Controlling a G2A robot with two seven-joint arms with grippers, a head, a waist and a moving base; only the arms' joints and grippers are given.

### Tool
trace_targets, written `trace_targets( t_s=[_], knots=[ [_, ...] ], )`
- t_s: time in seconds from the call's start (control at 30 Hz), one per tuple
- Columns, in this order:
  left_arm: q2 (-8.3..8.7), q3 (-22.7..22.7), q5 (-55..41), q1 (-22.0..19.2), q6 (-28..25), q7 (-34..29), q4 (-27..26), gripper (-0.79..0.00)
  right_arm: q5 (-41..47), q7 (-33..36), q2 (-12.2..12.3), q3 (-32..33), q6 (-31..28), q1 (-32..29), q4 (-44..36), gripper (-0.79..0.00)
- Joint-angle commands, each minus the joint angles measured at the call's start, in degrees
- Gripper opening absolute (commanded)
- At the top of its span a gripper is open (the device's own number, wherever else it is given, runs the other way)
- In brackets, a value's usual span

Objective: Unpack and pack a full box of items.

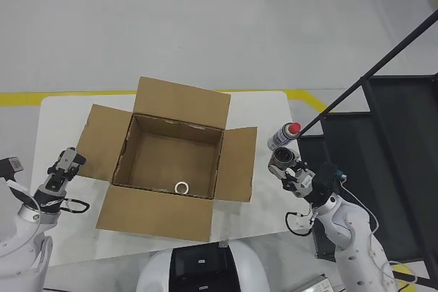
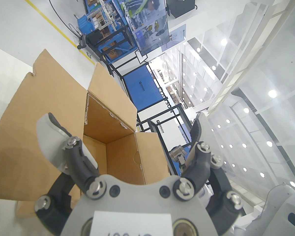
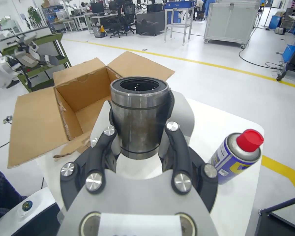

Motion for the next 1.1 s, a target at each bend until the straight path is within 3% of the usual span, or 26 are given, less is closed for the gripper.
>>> trace_targets(
  t_s=[0.0,0.2,0.5,0.83,1.07],
  knots=[
    [0.0,0.0,0.0,0.0,0.0,0.0,0.0,0.0,-2.7,-3.3,0.1,-0.5,1.1,1.2,4.6,-0.785],
    [0.0,0.0,0.0,0.0,0.0,0.0,0.0,0.0,-8.2,-19.0,0.1,-3.8,3.8,5.6,21.8,-0.785],
    [0.0,0.0,0.0,0.0,0.0,0.0,0.0,0.0,-17.1,-33.3,0.0,-11.3,8.3,16.0,43.3,-0.785],
    [0.0,0.0,0.0,0.0,0.0,0.0,0.0,0.0,-20.3,-40.4,-0.8,-17.5,13.4,27.4,61.5,-0.785],
    [0.0,0.0,0.0,0.0,0.0,0.0,0.0,0.0,-20.2,-40.9,-1.2,-19.4,16.4,32.2,69.6,-0.785]
  ],
)
